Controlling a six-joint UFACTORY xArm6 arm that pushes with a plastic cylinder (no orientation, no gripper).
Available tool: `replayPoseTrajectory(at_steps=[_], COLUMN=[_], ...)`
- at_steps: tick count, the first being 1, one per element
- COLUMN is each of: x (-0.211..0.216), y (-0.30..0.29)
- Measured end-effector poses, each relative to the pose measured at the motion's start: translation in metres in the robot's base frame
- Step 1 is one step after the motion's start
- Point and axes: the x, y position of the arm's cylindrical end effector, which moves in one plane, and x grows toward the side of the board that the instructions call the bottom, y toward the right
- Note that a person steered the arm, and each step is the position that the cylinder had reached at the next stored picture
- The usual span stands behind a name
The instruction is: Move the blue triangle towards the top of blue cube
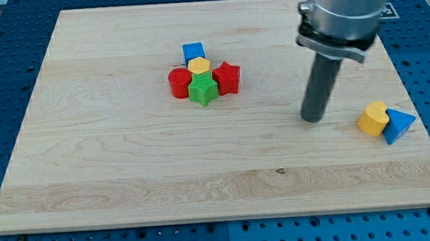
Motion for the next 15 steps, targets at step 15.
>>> replayPoseTrajectory(at_steps=[15], x=[-0.051], y=[0.124])
